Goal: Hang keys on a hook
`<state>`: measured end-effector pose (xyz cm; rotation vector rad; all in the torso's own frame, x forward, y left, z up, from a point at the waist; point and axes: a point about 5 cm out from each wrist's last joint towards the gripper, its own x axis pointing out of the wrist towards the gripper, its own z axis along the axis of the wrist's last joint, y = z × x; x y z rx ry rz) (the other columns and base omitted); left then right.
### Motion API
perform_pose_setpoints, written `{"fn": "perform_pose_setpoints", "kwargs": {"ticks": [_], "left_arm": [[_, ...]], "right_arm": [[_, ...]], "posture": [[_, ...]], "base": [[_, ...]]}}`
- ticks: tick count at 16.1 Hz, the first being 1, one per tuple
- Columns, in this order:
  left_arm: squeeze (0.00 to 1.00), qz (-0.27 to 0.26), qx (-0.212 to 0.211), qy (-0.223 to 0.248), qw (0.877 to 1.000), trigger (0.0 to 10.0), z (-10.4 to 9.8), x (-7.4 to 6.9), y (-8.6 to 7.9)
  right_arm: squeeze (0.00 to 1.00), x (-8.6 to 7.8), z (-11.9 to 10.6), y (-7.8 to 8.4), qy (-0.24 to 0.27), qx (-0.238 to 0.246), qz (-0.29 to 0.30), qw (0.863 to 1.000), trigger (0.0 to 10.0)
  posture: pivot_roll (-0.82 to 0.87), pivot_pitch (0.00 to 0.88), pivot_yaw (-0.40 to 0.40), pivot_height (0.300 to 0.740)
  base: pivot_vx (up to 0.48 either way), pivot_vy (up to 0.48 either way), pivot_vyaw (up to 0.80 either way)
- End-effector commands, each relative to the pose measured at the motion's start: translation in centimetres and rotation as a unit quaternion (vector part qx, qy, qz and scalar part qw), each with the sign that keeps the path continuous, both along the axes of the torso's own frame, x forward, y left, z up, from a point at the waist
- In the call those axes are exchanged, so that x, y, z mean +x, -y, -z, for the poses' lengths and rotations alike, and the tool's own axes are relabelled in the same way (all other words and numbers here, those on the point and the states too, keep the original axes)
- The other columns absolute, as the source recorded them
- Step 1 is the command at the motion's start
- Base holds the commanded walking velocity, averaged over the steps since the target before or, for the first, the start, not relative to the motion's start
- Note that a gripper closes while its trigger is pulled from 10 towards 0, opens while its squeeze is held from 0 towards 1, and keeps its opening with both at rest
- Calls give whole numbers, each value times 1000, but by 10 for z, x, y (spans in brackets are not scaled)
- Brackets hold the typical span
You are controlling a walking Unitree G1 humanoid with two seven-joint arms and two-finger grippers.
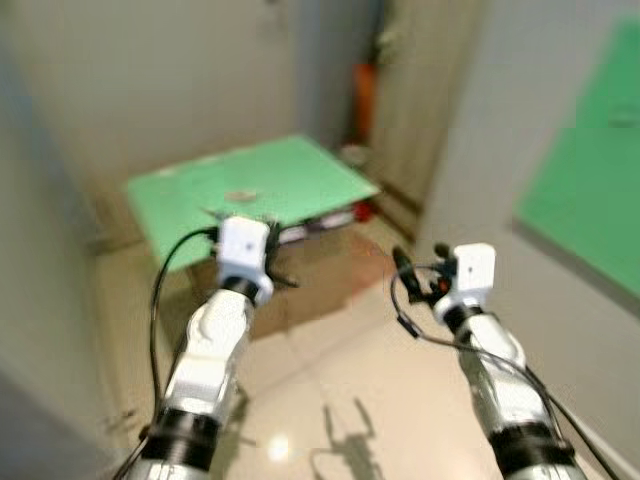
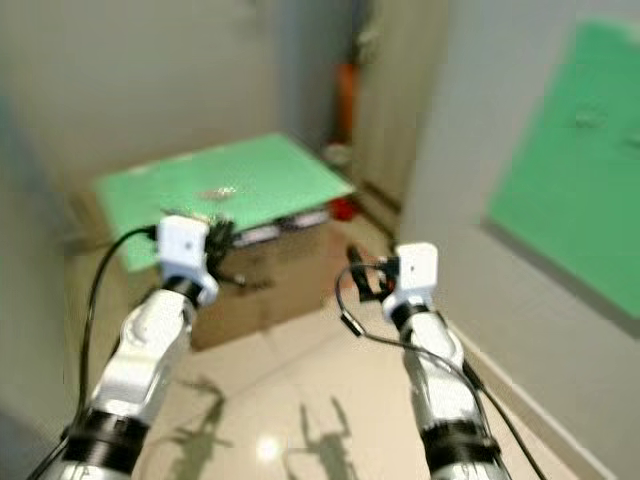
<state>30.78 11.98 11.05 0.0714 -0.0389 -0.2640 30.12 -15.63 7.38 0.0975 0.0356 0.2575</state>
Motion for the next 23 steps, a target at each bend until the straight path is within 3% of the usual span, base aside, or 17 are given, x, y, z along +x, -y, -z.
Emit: {"fn": "perform_pose_setpoints", "kwargs": {"ticks": [1, 14, 23], "left_arm": [[0, 6, 12, -10, 1000, 0, 4, 1, 1], [0, 32, 21, -9, 999, 0, -1, 9, 4], [0, 60, 34, -10, 998, 0, -2, 9, 8]], "right_arm": [[0, 2, -5, -2, 4, 2, -4, 1000, 10000], [0, 1, -1, 4, -8, 3, 0, 1000, 10000], [0, 0, 1, 0, -10, 4, 0, 1000, 10000]], "posture": [[-15, 0, 29, 740], [-27, 0, 40, 740], [-27, 0, 50, 740]], "base": [[0, 0, -569], [0, 0, -553], [0, 451, -535]]}}
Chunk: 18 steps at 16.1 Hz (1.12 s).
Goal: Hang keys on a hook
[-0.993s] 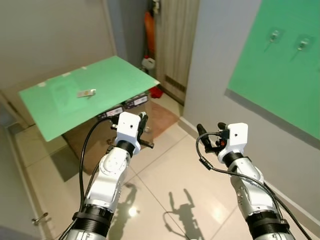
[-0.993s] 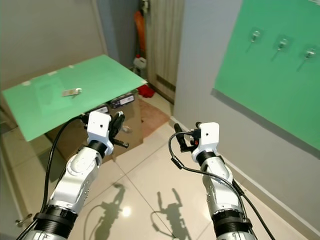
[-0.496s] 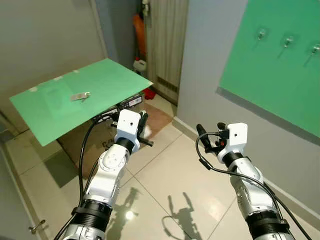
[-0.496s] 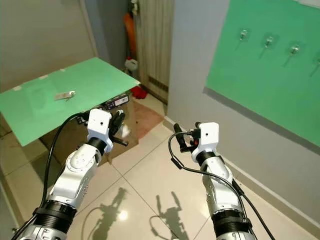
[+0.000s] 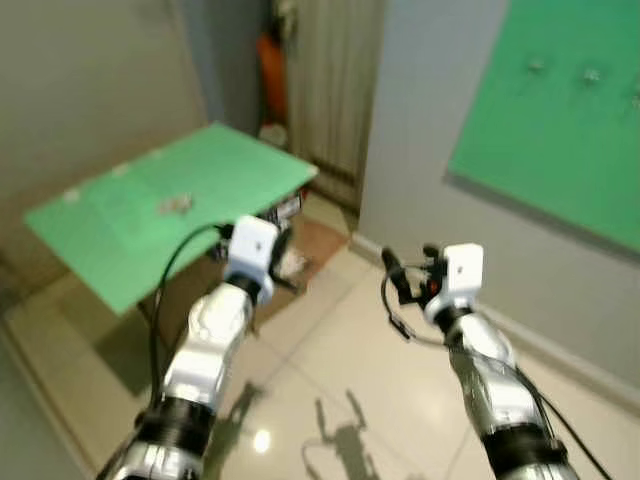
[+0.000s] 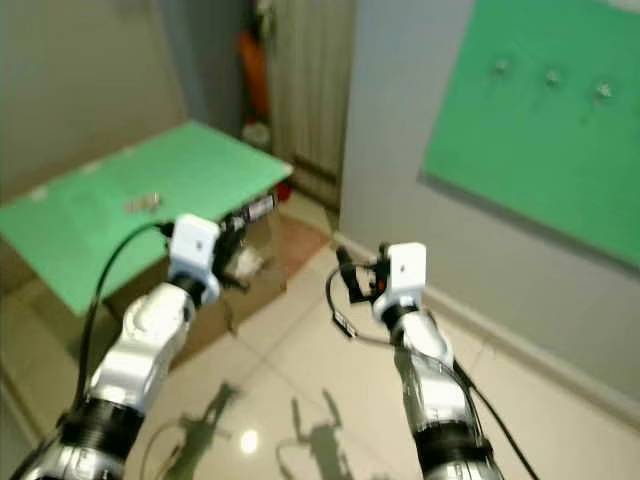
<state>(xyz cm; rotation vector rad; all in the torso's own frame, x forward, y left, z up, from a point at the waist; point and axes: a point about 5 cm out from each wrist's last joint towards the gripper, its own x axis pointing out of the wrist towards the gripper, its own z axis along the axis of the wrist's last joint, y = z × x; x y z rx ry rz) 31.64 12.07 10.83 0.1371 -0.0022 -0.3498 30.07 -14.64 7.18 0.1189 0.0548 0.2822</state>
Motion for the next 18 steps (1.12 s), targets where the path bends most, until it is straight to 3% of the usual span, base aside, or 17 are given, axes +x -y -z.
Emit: {"fn": "perform_pose_setpoints", "kwargs": {"ticks": [1, 4, 9, 18], "left_arm": [[0, 19, -1, 4, 1000, 0, -4, 1, 9], [0, 23, 3, 1, 1000, 0, -3, 1, 10], [0, 31, 9, 0, 999, 0, -2, 1, 12], [0, 58, -3, 9, 998, 0, -5, -1, 17]], "right_arm": [[0, 0, -1, 10, 0, -6, 13, 1000, 10000], [0, -2, 0, 11, -1, -5, 16, 1000, 10000], [0, -8, 2, 16, 1, -14, 24, 1000, 10000], [0, -4, -1, 17, 1, -19, 28, 999, 10000]], "posture": [[-27, 0, 51, 740], [-28, 0, 57, 740], [-35, 0, 63, 740], [-36, 0, 57, 740]], "base": [[0, 476, -531], [0, 461, -533], [0, 0, -205], [470, 0, 0]]}}
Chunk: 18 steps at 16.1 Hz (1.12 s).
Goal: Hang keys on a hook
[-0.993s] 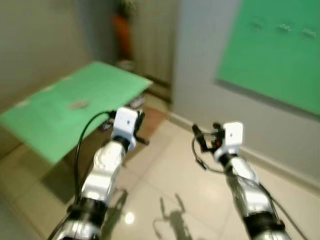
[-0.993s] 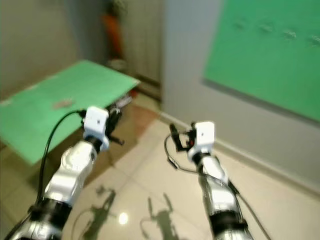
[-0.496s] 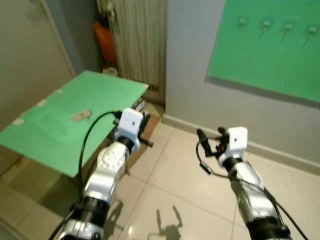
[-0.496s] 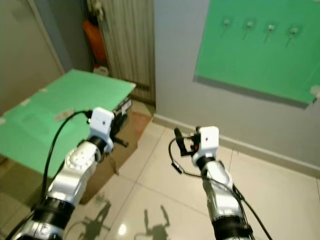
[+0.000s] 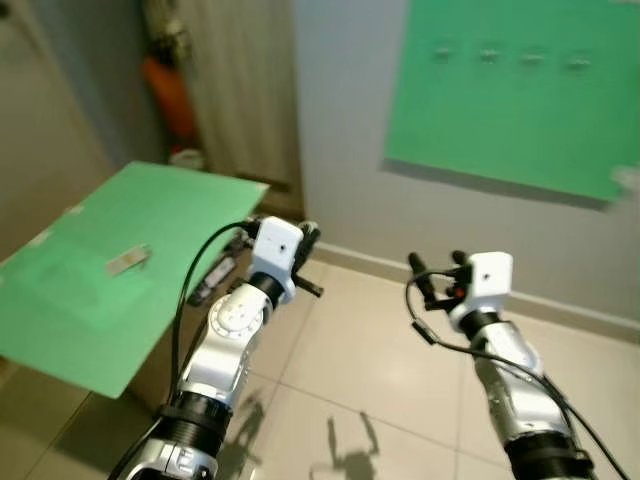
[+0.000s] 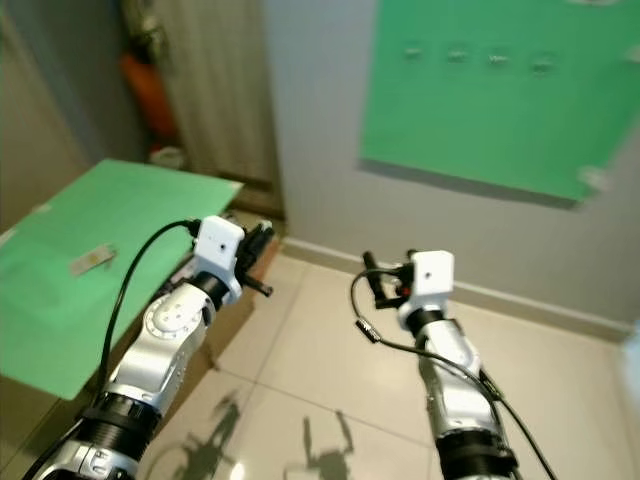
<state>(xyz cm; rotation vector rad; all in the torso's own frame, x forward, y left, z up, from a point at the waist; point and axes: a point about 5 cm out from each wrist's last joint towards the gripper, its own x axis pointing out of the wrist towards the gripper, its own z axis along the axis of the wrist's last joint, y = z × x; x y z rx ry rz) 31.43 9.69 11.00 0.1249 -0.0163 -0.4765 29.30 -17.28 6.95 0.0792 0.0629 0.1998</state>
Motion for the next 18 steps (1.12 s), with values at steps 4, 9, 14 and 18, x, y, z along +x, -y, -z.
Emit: {"fn": "perform_pose_setpoints", "kwargs": {"ticks": [4, 9, 14, 18], "left_arm": [[0, 1, 4, 7, 1000, 0, -3, 0, -4], [0, 21, 9, 13, 1000, 0, -5, -1, 1], [0, 39, 48, 22, 998, 0, -50, 31, 15], [0, 47, 44, 35, 997, 0, -70, 38, 19]], "right_arm": [[0, 3, -2, -9, 0, 8, -11, 1000, 10000], [0, 5, -3, -8, 4, -2, -13, 1000, 10000], [0, 18, -18, -26, 12, -15, -66, 998, 10000], [0, 26, -33, -35, 18, -17, -116, 993, 10000]], "posture": [[-35, 0, 57, 740], [-35, 0, 55, 740], [-24, 0, 53, 740], [-27, 0, 50, 740]], "base": [[478, 0, -645], [384, 0, -494], [0, 0, 0], [0, 0, 0]]}}
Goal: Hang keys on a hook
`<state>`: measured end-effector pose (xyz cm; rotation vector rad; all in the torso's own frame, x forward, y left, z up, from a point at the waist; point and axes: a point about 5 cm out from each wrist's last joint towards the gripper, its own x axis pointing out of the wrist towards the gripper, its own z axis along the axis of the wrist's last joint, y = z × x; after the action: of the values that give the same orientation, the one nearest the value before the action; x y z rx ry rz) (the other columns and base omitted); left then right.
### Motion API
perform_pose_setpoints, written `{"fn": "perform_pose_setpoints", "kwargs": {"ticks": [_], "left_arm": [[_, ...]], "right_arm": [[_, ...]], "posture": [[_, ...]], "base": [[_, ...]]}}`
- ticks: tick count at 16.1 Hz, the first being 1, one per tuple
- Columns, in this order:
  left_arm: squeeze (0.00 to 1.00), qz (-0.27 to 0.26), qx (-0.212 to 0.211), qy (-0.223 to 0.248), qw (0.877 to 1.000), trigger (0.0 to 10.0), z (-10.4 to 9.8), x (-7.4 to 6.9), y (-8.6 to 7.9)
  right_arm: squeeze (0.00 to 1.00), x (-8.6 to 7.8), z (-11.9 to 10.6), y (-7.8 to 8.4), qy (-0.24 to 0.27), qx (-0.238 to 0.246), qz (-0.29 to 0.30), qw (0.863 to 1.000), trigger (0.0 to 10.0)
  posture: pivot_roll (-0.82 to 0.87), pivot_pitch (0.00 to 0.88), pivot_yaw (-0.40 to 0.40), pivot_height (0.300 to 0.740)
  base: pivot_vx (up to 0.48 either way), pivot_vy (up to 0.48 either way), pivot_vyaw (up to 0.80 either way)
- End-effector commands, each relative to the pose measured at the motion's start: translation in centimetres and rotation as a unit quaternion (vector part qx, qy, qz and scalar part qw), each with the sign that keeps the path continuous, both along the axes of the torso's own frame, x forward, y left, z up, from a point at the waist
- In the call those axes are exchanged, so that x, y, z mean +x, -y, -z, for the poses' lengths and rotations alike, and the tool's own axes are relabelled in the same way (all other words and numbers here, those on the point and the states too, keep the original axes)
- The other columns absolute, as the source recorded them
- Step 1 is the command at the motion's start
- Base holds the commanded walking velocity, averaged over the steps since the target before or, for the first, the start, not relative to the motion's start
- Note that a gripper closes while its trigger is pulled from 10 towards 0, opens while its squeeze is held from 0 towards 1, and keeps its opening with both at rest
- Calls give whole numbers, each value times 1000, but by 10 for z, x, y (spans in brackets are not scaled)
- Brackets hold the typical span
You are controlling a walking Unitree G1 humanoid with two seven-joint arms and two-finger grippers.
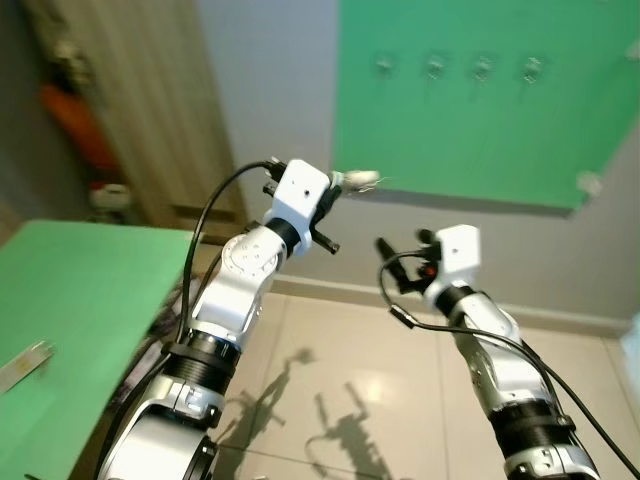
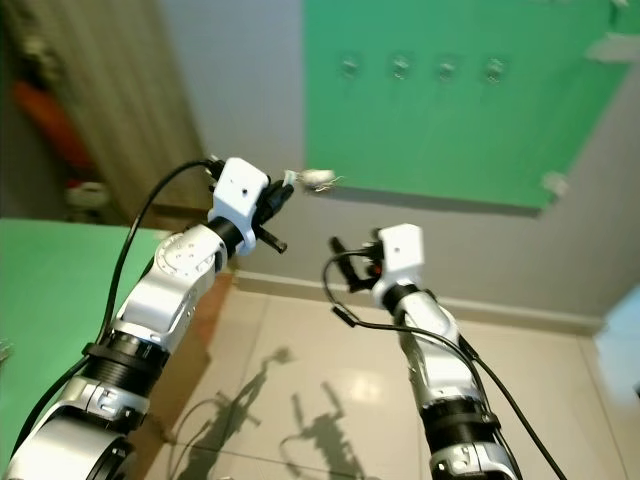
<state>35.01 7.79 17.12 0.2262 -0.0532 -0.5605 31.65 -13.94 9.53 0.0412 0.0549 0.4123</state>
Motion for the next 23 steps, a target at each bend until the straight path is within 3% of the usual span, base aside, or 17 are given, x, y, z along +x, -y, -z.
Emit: {"fn": "perform_pose_setpoints", "kwargs": {"ticks": [1, 4, 9, 20, 21, 22, 23], "left_arm": [[0, 9, -2, 7, 1000, 0, -10, 2, 3], [0, 18, -8, -1, 1000, 0, -8, -3, 5], [0, 22, -41, -36, 998, 0, -2, -7, 10], [0, 34, -46, -34, 998, 0, -9, -8, 19], [0, 35, -46, -34, 998, 0, -9, -9, 20], [0, 35, -46, -34, 998, 0, -9, -9, 20], [0, 36, -46, -34, 998, 0, -9, -9, 20]], "right_arm": [[0, 3, -8, -5, 7, -4, -19, 1000, 10000], [0, 3, -13, -16, 2, -5, -53, 999, 10000], [0, 5, -19, -22, 5, -7, -60, 998, 10000], [0, 3, -20, -48, -6, -13, -118, 993, 10000], [663, 3, -20, -48, -8, -12, -117, 993, 10000], [1000, 4, -19, -48, -9, -12, -116, 993, 10000], [1000, 5, -18, -49, -11, -16, -116, 993, 10000]], "posture": [[-32, 0, 51, 740], [-36, 0, 55, 740], [-33, 0, 47, 740], [-28, 0, 42, 740], [-25, 0, 40, 740], [-25, 0, 39, 740], [-24, 0, 39, 740]], "base": [[0, 0, 0], [0, 0, 0], [0, 0, 0], [0, 0, 0], [0, 0, 0], [0, 0, 0], [0, 0, 0]]}}
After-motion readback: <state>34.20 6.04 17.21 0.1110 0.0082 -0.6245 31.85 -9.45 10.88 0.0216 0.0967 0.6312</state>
